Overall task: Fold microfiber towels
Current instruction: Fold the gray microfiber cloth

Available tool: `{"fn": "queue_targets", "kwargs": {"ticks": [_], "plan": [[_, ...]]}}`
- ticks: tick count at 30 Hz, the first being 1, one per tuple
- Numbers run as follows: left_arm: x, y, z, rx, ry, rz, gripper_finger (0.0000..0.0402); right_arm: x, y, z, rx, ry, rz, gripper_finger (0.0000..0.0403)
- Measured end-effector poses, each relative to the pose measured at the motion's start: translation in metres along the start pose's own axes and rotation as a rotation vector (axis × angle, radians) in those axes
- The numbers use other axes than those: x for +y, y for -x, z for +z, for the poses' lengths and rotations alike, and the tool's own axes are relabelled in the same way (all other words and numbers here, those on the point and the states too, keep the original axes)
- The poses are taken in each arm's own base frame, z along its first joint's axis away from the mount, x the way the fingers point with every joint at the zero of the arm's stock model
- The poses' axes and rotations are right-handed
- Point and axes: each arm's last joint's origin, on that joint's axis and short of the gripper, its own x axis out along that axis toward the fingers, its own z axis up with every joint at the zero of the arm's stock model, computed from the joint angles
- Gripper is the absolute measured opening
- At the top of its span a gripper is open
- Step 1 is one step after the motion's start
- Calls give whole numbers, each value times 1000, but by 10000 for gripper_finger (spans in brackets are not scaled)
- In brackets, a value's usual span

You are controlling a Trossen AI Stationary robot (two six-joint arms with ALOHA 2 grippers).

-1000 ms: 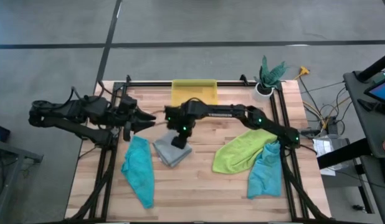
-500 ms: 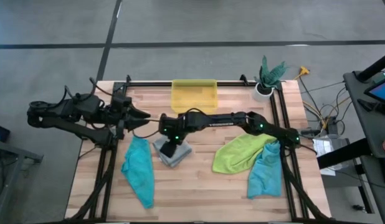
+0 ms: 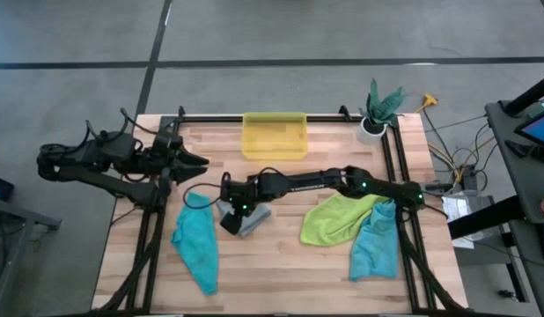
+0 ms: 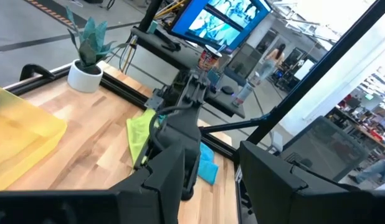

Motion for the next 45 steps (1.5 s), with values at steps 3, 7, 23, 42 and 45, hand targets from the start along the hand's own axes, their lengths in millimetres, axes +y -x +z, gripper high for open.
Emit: {"fn": "queue_targets", "kwargs": {"ticks": [3, 7, 23, 42, 45], "plan": [[0, 0, 0, -1, 1, 0, 140, 4, -8, -3, -17, 29, 10, 245], [0, -2, -1, 5, 0, 3, 140, 14, -14, -11, -62, 142, -41, 238], [0, -2, -1, 5, 2, 3, 140, 33, -38, -41, -125, 367, -251, 203], [0, -2, -1, 10, 2, 0, 140, 43, -40, -53, -137, 363, -309, 203], [0, -2, -1, 9, 2, 1, 140, 46, -41, -59, -148, 375, -333, 203]]}}
